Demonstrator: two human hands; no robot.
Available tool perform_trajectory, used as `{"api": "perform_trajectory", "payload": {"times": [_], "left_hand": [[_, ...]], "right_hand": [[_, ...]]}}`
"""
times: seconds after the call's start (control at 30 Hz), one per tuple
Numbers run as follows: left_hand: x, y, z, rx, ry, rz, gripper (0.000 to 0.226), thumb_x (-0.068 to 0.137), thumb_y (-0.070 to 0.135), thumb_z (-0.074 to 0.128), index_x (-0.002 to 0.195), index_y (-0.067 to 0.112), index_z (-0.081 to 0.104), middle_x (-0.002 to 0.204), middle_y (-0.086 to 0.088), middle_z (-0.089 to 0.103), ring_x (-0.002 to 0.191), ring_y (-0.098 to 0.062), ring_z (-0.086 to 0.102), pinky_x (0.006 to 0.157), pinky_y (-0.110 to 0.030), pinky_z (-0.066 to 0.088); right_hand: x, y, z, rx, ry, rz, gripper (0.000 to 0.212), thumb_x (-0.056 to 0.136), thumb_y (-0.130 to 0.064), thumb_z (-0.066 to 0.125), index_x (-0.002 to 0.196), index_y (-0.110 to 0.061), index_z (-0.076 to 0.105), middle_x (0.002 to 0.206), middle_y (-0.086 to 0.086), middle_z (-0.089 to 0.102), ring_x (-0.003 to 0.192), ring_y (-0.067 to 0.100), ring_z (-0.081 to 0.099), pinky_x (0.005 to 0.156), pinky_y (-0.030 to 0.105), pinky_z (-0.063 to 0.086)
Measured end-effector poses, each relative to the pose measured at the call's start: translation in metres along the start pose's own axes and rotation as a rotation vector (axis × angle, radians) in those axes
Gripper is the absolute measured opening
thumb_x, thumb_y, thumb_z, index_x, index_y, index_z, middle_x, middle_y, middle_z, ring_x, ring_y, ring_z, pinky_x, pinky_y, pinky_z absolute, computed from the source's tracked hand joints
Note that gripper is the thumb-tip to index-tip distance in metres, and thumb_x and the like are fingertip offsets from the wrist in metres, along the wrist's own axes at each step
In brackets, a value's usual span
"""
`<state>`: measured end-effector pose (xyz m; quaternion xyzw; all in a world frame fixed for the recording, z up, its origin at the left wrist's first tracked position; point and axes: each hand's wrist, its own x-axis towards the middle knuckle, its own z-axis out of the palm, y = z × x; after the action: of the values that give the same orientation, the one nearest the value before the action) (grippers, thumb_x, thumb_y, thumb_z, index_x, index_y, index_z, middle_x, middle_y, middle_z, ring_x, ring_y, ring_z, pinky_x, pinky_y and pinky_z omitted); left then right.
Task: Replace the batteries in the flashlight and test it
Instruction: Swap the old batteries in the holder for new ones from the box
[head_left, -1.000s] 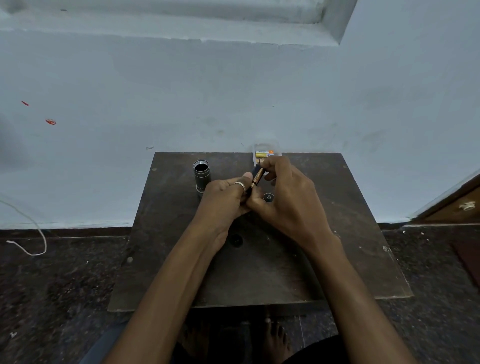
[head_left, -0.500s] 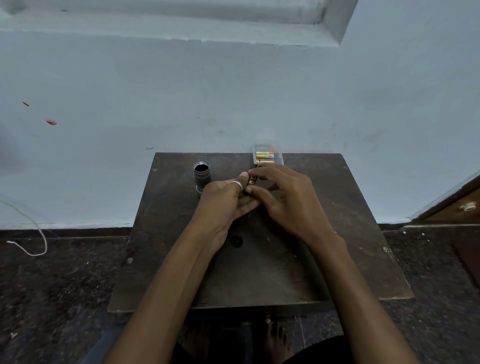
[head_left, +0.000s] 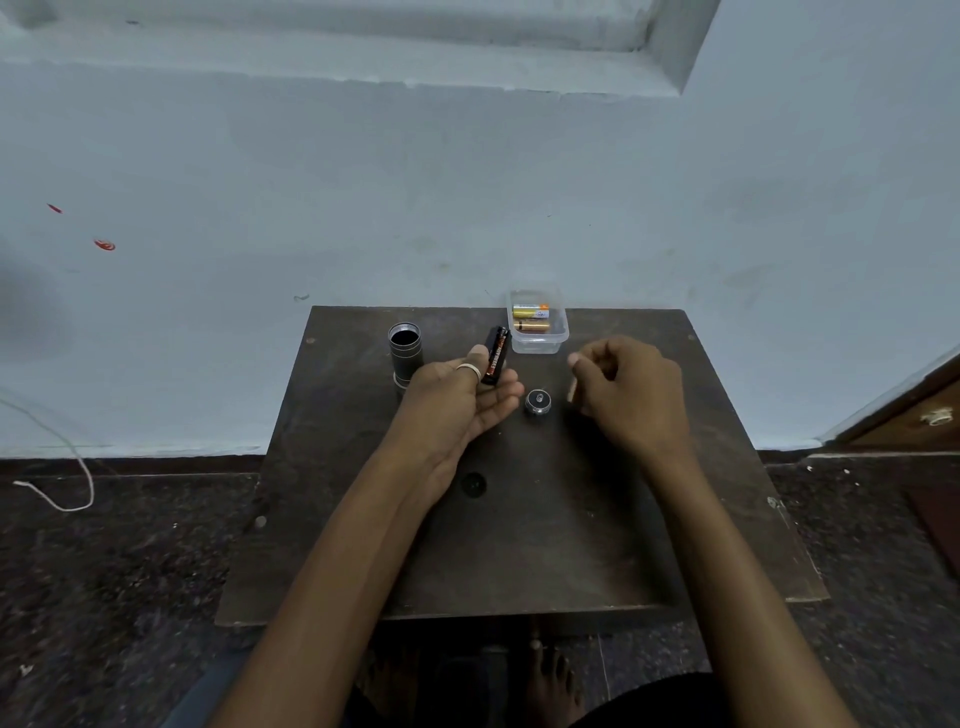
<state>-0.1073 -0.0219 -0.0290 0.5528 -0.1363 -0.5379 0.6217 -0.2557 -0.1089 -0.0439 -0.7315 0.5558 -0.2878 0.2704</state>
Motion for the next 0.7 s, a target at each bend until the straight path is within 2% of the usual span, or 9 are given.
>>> {"api": "perform_trajectory", "payload": {"times": [0.07,0.13,0.23,0.33,0.4,0.5,0.57,0.63,0.7], "left_hand": [[0.0,0.0,0.001,0.008,0.004,-0.003,0.033,0.105,0.024,0.046,0.103,-0.004,0.064,0.078,-0.007,0.071,0.064,-0.009,0.072,0.059,-0.02,0.058],[-0.001,0.0,0.001,0.009,0.005,-0.008,0.033,0.105,0.024,0.046,0.102,-0.003,0.065,0.078,-0.007,0.071,0.063,-0.008,0.072,0.057,-0.02,0.058],[-0.002,0.0,0.002,0.011,0.001,-0.013,0.033,0.105,0.024,0.046,0.102,-0.003,0.065,0.078,-0.007,0.07,0.061,-0.007,0.071,0.056,-0.019,0.057],[-0.002,-0.001,0.002,0.012,-0.002,-0.017,0.034,0.105,0.024,0.045,0.104,-0.004,0.065,0.079,-0.008,0.07,0.061,-0.008,0.071,0.056,-0.019,0.057],[-0.002,-0.001,0.002,0.011,-0.008,-0.018,0.034,0.105,0.024,0.045,0.105,-0.004,0.065,0.08,-0.008,0.07,0.061,-0.008,0.071,0.056,-0.019,0.057],[-0.002,0.001,0.001,0.01,-0.026,-0.018,0.036,0.105,0.025,0.044,0.107,-0.005,0.065,0.079,-0.007,0.072,0.064,-0.009,0.072,0.056,-0.02,0.057],[-0.002,0.001,0.001,0.012,-0.046,-0.014,0.037,0.106,0.026,0.043,0.106,-0.004,0.065,0.076,-0.004,0.074,0.067,-0.011,0.074,0.057,-0.021,0.057],[-0.002,0.0,0.001,0.022,-0.071,-0.006,0.037,0.106,0.029,0.042,0.104,0.0,0.067,0.074,-0.002,0.075,0.071,-0.013,0.075,0.059,-0.022,0.058],[-0.003,0.0,0.001,0.031,-0.094,0.006,0.037,0.106,0.03,0.041,0.098,0.005,0.068,0.074,-0.001,0.076,0.074,-0.015,0.075,0.062,-0.024,0.059]], "right_hand": [[-0.001,0.004,0.002,-0.204,-0.007,-0.04,0.016,0.094,-0.031,0.064,0.086,-0.018,0.069,0.083,-0.002,0.074,0.086,0.023,0.068,0.074,0.032,0.048],[-0.003,0.006,0.005,-0.271,-0.015,-0.064,0.017,0.094,-0.032,0.063,0.09,-0.018,0.069,0.091,0.004,0.075,0.093,0.031,0.067,0.075,0.035,0.049],[-0.003,0.005,0.011,-0.281,0.0,-0.128,0.016,0.093,-0.028,0.065,0.101,-0.015,0.07,0.1,0.007,0.075,0.099,0.033,0.067,0.078,0.037,0.05],[-0.003,0.003,0.013,-0.255,0.009,-0.157,0.025,0.092,-0.025,0.067,0.114,-0.013,0.068,0.103,0.009,0.074,0.101,0.031,0.067,0.08,0.036,0.049],[-0.002,0.003,0.012,-0.199,0.04,-0.145,0.021,0.092,-0.024,0.066,0.11,-0.014,0.07,0.1,0.007,0.076,0.096,0.028,0.069,0.081,0.034,0.051],[-0.001,0.0,0.006,-0.087,0.106,-0.114,0.013,0.094,-0.025,0.063,0.096,-0.019,0.075,0.085,-0.003,0.075,0.086,0.019,0.07,0.077,0.03,0.051],[-0.001,-0.006,0.002,0.074,0.096,-0.11,0.013,0.095,-0.029,0.065,0.094,-0.023,0.076,0.079,-0.011,0.073,0.08,0.009,0.07,0.073,0.025,0.051],[-0.003,-0.012,0.001,0.274,0.002,-0.13,0.012,0.09,-0.032,0.072,0.1,-0.027,0.075,0.087,-0.015,0.074,0.083,-0.001,0.07,0.074,0.016,0.053],[-0.005,-0.016,0.002,0.367,-0.152,-0.161,0.032,0.083,-0.032,0.081,0.113,-0.026,0.072,0.105,-0.015,0.074,0.098,-0.006,0.067,0.082,0.015,0.054]]}}
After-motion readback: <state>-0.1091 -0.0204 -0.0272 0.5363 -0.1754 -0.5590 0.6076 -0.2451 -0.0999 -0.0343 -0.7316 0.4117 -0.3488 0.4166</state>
